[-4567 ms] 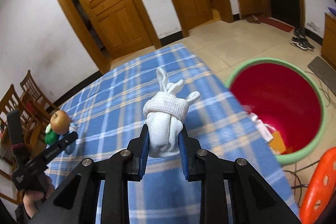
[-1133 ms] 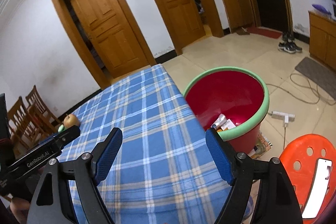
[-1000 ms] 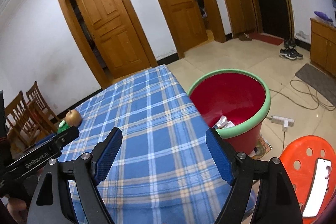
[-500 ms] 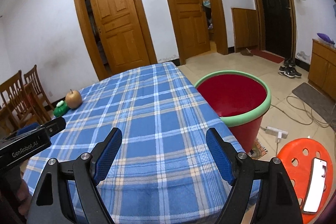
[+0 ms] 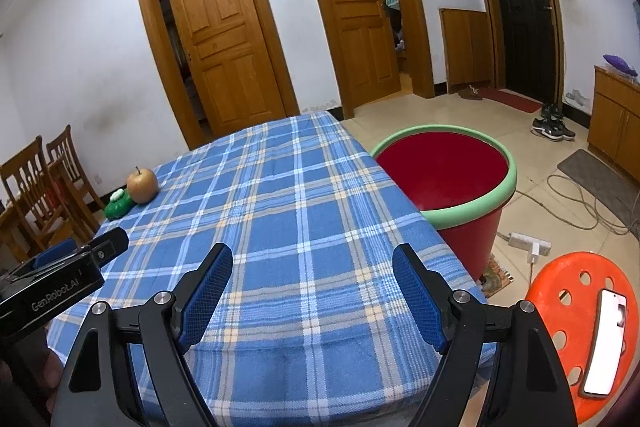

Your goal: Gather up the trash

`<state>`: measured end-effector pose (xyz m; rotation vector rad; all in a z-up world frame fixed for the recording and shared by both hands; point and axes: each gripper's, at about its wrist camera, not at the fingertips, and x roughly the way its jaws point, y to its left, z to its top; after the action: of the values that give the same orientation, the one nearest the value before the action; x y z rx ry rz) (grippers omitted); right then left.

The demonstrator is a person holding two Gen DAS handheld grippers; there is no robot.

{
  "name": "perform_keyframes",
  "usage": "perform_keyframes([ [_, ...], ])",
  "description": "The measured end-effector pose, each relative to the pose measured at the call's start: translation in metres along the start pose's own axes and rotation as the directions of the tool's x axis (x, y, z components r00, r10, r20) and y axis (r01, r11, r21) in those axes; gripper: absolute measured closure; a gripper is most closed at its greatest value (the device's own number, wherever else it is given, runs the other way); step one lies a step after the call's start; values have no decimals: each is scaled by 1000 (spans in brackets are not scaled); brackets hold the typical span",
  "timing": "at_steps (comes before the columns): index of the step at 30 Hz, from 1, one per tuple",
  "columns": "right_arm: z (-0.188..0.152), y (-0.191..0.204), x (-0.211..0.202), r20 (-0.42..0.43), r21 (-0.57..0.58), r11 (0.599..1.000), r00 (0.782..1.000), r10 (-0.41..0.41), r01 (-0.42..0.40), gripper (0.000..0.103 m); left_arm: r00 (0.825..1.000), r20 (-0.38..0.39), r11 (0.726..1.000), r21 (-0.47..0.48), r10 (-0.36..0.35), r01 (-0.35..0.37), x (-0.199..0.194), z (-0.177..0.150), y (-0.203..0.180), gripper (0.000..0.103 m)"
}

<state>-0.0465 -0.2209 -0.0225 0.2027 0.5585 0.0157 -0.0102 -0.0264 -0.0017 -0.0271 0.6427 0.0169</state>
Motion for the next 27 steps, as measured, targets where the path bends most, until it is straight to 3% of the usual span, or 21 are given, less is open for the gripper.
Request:
perform_keyframes([
  [27, -2, 1, 4, -17, 4, 1000, 1000, 8, -8, 20, 1000, -11, 1000, -2, -2, 2, 3, -2, 2, 16],
])
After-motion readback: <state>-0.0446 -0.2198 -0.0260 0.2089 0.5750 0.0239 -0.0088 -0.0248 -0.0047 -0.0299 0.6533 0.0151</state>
